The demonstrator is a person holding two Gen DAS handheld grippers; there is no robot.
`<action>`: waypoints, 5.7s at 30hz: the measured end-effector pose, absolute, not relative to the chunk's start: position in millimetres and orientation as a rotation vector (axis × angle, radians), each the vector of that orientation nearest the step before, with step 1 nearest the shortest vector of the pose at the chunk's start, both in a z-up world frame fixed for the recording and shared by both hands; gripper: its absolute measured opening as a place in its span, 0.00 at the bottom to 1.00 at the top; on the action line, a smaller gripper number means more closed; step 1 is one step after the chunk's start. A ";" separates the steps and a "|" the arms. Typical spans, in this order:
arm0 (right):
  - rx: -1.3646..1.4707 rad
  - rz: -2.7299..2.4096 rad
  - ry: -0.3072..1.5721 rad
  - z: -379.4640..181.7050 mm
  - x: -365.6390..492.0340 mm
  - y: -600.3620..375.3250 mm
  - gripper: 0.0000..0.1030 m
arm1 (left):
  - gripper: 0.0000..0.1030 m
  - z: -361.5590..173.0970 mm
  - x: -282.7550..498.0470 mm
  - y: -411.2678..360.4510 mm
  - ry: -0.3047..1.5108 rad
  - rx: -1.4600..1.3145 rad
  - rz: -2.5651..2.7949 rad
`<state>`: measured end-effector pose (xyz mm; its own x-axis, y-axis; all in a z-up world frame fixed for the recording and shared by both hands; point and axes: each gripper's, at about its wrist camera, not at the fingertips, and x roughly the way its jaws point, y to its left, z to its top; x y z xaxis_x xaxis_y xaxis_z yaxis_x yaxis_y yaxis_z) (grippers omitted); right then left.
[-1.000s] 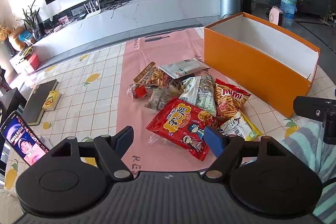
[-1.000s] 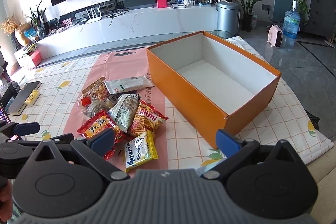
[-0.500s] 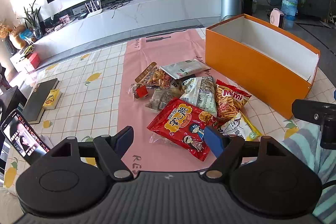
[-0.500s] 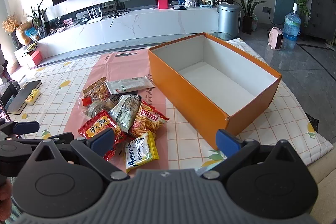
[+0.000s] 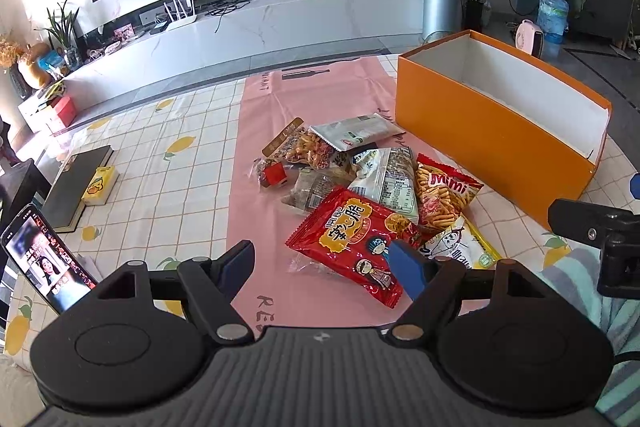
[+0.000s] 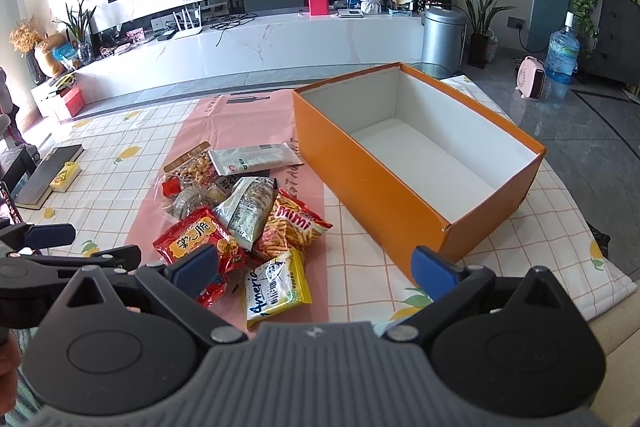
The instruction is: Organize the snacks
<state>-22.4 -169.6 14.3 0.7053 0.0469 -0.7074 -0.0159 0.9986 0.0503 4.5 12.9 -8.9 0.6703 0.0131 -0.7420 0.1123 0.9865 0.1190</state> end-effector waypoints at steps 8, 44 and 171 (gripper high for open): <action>0.037 0.037 0.788 13.1 -17.2 -166.1 0.96 | 0.87 -8.4 9.2 21.9 0.839 0.146 -0.060; 0.039 0.120 0.957 -91.5 78.2 -143.6 0.70 | 0.83 -90.5 87.4 56.2 1.073 -0.298 -0.180; -0.015 0.210 1.341 -74.1 221.9 -336.9 0.35 | 0.61 -8.1 171.5 -154.3 1.038 0.119 -0.623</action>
